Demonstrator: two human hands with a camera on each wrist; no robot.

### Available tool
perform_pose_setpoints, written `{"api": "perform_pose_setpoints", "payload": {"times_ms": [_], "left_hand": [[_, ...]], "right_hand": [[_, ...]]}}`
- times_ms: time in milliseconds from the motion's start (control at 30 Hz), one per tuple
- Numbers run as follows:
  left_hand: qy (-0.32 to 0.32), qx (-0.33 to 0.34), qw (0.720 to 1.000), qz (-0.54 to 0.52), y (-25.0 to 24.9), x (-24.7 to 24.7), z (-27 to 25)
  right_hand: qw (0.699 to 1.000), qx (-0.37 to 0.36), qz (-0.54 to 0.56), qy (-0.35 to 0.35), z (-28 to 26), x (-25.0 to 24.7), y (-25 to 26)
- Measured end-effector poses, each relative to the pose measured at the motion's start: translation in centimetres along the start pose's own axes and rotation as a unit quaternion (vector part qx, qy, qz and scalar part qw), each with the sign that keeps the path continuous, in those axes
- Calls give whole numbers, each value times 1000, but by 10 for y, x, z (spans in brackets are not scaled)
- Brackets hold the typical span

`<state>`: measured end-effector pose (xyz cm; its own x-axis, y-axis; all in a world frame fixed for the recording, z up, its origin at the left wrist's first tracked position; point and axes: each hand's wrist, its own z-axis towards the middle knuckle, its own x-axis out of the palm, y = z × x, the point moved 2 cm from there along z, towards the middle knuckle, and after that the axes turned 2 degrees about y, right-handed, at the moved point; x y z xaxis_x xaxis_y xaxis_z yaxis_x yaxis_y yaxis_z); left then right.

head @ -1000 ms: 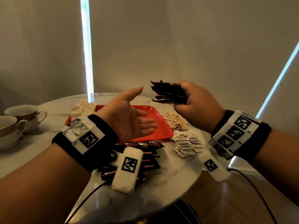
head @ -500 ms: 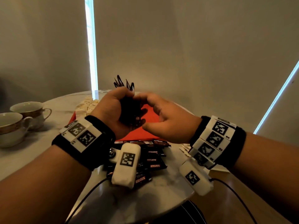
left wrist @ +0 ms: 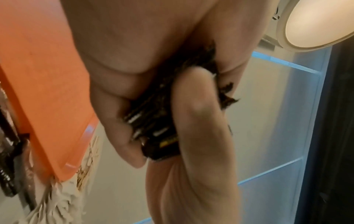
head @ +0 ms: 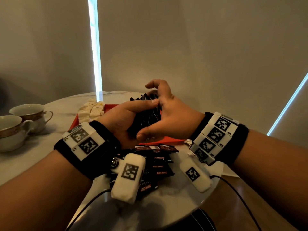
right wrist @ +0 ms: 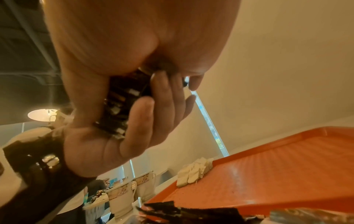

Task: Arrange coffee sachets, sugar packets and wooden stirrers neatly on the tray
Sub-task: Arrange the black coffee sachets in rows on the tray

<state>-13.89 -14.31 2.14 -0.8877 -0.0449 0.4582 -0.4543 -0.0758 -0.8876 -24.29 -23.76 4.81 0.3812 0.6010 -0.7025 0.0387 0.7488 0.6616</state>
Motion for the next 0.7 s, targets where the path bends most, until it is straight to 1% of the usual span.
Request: {"api": "perform_pose_setpoints", "payload": {"times_ms": [67,133,167,200,267,300,333,467,533,700], "left_hand": [[-42,8,999,2,-1,-7,1],[-99,18,995,-5,-8,-20,0],[-116,20,993,-8,-11,-27,-1],[-127,21,992,-8,-14,-34,-3],[-141,31,989,-13,-18,-42,-7],[-146,38,988,-18,-19,-45,-8],[-151,45,987,-20,-19,-46,-8],[-154,52,986,-21,-19,-41,-9],[-153,53,986,-31,-18,-40,-10],[-145,62,987,-41,-17,-41,-12]], "right_hand": [[1000,19,-12,-1,1,-7,-8],[998,59,-25,3,-2,-17,-20],[994,85,-51,34,-6,-20,-27],[986,112,-96,84,-10,-22,-34],[950,165,-182,192,-21,-20,-48],[935,184,-204,225,-24,-15,-52],[926,195,-216,241,-27,-9,-55],[919,174,-240,260,-27,12,-62],[919,167,-254,253,-27,14,-66],[931,156,-241,228,-30,7,-70]]}}
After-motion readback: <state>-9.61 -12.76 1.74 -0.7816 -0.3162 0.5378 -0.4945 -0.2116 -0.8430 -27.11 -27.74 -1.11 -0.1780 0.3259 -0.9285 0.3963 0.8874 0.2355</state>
